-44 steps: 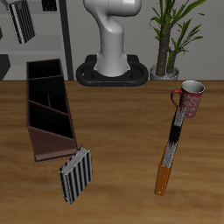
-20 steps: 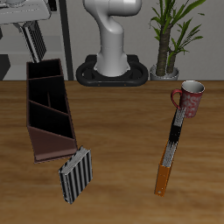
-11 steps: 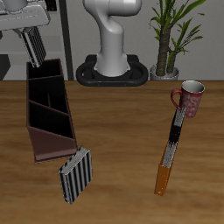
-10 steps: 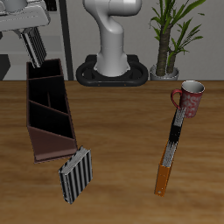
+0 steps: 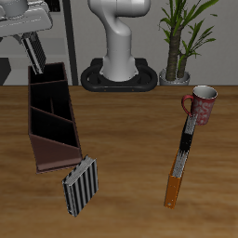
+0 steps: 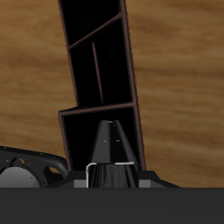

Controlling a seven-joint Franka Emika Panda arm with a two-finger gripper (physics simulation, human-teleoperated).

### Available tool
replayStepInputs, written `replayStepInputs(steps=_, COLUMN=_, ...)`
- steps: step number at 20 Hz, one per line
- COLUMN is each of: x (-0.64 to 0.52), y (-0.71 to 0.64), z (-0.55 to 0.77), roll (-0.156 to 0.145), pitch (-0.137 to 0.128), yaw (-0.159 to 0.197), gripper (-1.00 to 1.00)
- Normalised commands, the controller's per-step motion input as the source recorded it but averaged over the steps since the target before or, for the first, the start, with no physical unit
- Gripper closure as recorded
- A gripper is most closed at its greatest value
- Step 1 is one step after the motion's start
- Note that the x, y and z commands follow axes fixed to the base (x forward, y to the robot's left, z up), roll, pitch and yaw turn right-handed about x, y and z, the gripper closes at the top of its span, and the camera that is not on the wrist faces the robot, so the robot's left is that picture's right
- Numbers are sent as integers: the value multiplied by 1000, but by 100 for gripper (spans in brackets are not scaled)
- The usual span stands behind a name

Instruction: Place the left striped book into the right desk caddy's right compartment and place the right striped book into the right desk caddy's right compartment and place the orange book into the right desk caddy's left compartment

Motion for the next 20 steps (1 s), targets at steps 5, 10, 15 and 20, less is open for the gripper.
replayStepInputs(steps=5, x=112, y=84, z=74, roll=12, pitch=15, yaw=62, gripper=100)
replayStepInputs(steps=10, x=122, y=91, z=-124, roll=3, pitch=29, yaw=33, gripper=100)
replayStepInputs(steps=15, x=42, y=6, z=-113, roll=24, pitch=8, yaw=18, gripper=100)
replayStepInputs(steps=20, x=-60, y=-29, z=-189, roll=12, pitch=-27, yaw=3, gripper=100)
